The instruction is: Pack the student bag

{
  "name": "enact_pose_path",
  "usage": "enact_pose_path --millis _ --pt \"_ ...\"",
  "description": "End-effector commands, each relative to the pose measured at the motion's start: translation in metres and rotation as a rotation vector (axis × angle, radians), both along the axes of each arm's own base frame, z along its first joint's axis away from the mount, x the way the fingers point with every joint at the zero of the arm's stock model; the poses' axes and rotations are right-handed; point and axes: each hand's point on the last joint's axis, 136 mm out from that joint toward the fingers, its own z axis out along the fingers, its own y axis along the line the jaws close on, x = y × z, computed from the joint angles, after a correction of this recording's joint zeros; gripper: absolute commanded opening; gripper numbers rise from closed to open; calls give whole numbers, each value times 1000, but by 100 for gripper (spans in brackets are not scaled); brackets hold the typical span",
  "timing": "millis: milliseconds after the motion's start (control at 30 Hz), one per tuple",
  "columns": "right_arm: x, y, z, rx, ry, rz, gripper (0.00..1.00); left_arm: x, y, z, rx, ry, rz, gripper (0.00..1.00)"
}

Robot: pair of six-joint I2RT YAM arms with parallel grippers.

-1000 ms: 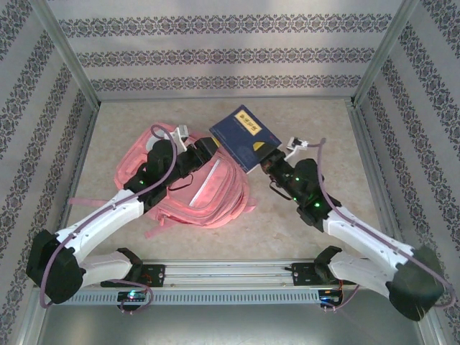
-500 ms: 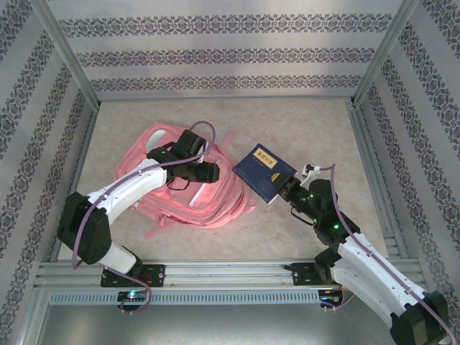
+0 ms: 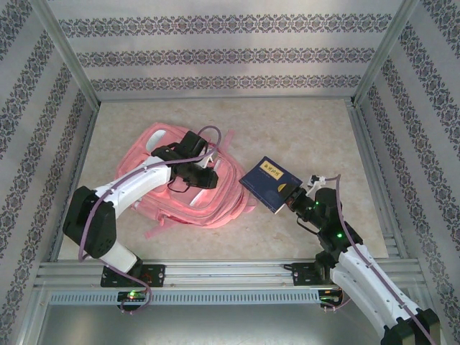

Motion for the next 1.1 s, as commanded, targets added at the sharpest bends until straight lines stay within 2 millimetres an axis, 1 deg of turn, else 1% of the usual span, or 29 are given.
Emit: enact_pose_path --millis 0,33,100,200,267,367,500,567,667,733,800,867,933,1000,1067 --pt "0 8 19 35 -55 46 0 -1 -5 -2 -33 20 -23 3" --pt "0 9 22 32 -60 58 0 0 -5 4 -40 11 -24 0" --pt "-1 12 26 25 -62 81 0 2 -4 20 -62 -24 -13 0" --pt "-5 14 30 14 -56 102 0 6 1 59 -129 -89 24 0" --pt "-7 13 31 5 -56 104 0 8 10 86 -159 -131 63 0" --pt "-9 8 30 30 -32 70 0 11 26 118 -203 -164 117 0" --pt "-11 8 26 97 8 47 0 15 42 150 -265 -210 175 0" --pt "-12 14 29 140 8 72 0 16 48 164 -293 -231 199 0" --pt "-17 25 42 108 -18 135 0 20 58 179 -321 -258 236 0" --pt "-20 30 47 109 -30 154 0 22 61 185 -337 -265 249 0" --pt "-21 32 49 118 -29 155 0 24 64 188 -339 -271 255 0" --pt "-22 33 57 142 -49 155 0 26 67 189 -336 -275 263 0" --pt "-22 31 60 146 -63 145 0 26 69 189 -342 -270 270 0" --pt "-21 29 74 161 -86 139 0 27 70 193 -369 -270 277 0" --pt "-20 34 72 182 -68 150 0 28 70 202 -407 -278 281 0"
